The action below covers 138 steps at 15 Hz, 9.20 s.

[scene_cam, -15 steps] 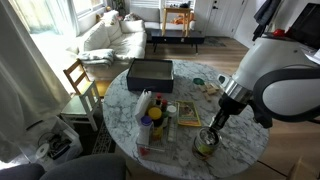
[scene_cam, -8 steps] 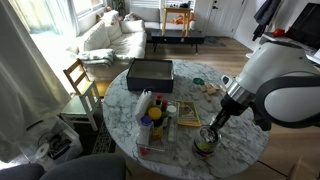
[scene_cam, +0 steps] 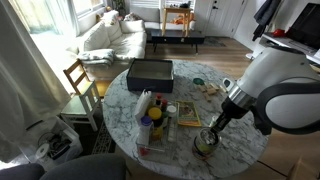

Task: Put the lid on the can on the table then put the other can on top

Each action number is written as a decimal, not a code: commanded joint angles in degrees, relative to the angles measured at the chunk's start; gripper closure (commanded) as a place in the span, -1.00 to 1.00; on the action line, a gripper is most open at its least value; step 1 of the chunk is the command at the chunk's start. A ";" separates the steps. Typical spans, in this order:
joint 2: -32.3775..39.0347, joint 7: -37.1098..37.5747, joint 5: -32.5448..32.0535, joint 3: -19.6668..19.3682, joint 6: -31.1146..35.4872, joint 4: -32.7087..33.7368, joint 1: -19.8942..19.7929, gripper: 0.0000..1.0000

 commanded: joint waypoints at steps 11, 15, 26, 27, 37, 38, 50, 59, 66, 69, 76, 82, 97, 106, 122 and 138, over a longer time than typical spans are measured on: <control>1.32 0.69 2.18 -1.46 3.55 -0.83 1.52 0.95; 1.79 0.67 2.70 -1.41 4.20 -0.77 1.47 0.95; 2.54 2.90 0.89 -1.71 3.70 -0.85 0.56 0.95; 2.66 3.01 0.81 -1.78 3.69 -0.80 0.53 0.95; 3.19 4.80 -0.64 -2.02 2.94 -0.38 0.22 0.95; 3.06 5.04 -0.73 -2.03 2.99 -0.33 0.23 0.95; 0.74 3.81 -0.63 -2.67 0.56 -0.35 0.49 0.95; -0.82 2.87 -0.33 -2.86 0.22 -0.58 0.76 0.95; 0.23 -0.35 1.25 -2.77 -1.80 0.36 1.98 0.95; 1.05 0.96 0.84 -2.57 -0.16 0.41 1.95 0.95; 1.45 1.14 0.57 -2.74 -0.16 0.51 1.64 0.95; 2.38 1.46 0.96 -2.65 1.45 0.74 1.57 0.95; 1.41 1.56 0.15 -2.99 -0.58 0.76 1.05 0.95; 2.49 0.34 1.09 -2.99 -0.34 2.60 1.46 0.95; 4.40 0.73 -0.34 -2.83 -3.46 3.13 0.58 0.95; 3.83 1.26 -2.01 -2.88 -3.98 3.29 0.05 -0.30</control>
